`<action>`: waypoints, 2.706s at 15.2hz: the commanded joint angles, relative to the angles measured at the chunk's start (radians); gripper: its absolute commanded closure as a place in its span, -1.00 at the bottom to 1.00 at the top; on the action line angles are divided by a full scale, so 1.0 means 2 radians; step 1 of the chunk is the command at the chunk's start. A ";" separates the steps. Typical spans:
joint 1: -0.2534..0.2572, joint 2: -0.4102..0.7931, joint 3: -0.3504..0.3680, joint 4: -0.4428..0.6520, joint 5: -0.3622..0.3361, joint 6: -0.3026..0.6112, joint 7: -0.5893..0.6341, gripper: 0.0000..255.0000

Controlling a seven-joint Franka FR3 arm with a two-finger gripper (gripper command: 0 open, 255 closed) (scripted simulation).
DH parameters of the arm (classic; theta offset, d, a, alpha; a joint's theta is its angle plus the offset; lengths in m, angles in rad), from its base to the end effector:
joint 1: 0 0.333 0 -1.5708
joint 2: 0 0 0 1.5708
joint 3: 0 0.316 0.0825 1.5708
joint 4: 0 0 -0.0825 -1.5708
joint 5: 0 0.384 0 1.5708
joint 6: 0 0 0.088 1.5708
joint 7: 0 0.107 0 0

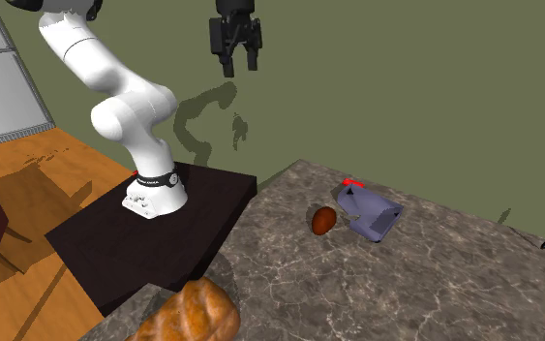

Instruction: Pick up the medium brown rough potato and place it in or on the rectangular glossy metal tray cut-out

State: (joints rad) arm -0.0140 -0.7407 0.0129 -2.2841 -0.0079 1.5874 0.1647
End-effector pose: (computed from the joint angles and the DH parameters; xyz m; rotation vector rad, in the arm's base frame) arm 0.3219 0.0002 0.6118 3.1166 -0.2640 0.0706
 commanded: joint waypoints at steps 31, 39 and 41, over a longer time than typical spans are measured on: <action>0.068 0.412 0.006 -0.122 -0.264 0.591 -0.242 -1.00; 0.126 0.571 -0.056 -0.040 -0.470 0.684 -0.167 -1.00; 0.132 0.588 -0.066 -0.030 -0.480 0.693 -0.157 -1.00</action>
State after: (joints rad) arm 0.2365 0.4155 -0.1064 -2.3554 -0.9467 2.9626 -0.1658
